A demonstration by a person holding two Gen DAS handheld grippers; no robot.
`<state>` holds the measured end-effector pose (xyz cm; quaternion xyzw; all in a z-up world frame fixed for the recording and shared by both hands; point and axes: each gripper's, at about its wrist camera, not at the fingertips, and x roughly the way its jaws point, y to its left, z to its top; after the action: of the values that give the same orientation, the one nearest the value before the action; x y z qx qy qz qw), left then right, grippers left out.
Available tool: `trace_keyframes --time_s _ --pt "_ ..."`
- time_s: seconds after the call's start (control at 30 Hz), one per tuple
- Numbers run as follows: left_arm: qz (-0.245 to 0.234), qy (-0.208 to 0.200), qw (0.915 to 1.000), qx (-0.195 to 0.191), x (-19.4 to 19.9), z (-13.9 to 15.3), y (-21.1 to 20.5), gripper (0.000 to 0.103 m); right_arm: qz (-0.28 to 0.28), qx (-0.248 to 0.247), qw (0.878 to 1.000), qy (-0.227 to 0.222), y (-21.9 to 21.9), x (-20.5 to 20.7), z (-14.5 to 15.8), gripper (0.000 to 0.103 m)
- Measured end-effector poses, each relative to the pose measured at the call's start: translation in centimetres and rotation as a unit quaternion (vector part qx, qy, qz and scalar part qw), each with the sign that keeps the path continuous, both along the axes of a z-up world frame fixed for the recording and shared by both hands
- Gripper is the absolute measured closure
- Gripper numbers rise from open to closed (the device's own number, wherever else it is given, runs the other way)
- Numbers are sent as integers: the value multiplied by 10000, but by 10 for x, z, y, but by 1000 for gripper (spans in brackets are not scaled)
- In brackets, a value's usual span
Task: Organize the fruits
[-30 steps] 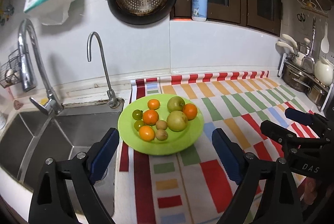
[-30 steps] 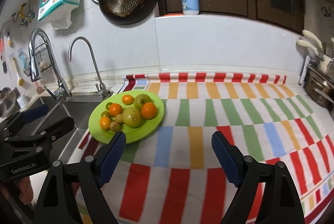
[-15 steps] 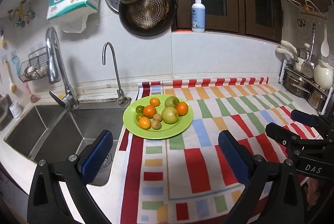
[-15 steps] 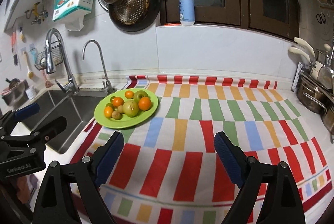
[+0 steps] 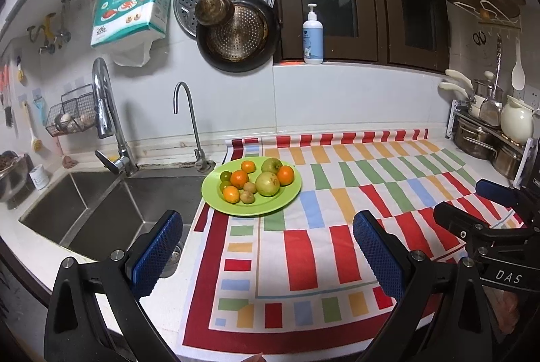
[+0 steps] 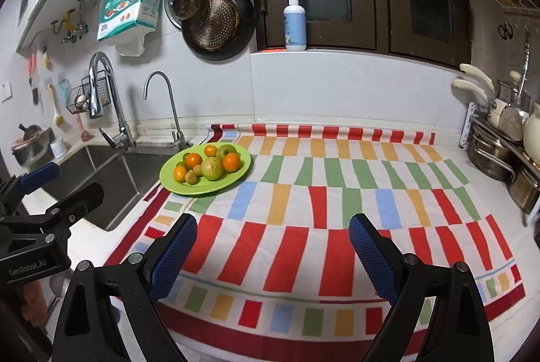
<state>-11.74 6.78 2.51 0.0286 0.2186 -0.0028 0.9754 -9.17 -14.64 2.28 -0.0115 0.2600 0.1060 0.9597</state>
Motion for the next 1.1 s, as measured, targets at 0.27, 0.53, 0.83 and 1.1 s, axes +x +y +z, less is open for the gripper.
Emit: trace_keyframes --time_s 0.27,0.53,0.83,1.1 --pt "63 -44 10000 17 -15 3 -10 0 55 67 10000 -28 -11 -14 1 11" --pt "111 -104 9999 49 -24 3 -17 0 70 102 9999 -69 -19 -21 1 11" --pt "129 -139 9998 104 -29 5 -20 0 90 126 9999 -77 -22 -22 0 11" --pt "130 -135 9998 120 -29 6 -21 0 109 158 9998 -102 -24 -24 1 11"
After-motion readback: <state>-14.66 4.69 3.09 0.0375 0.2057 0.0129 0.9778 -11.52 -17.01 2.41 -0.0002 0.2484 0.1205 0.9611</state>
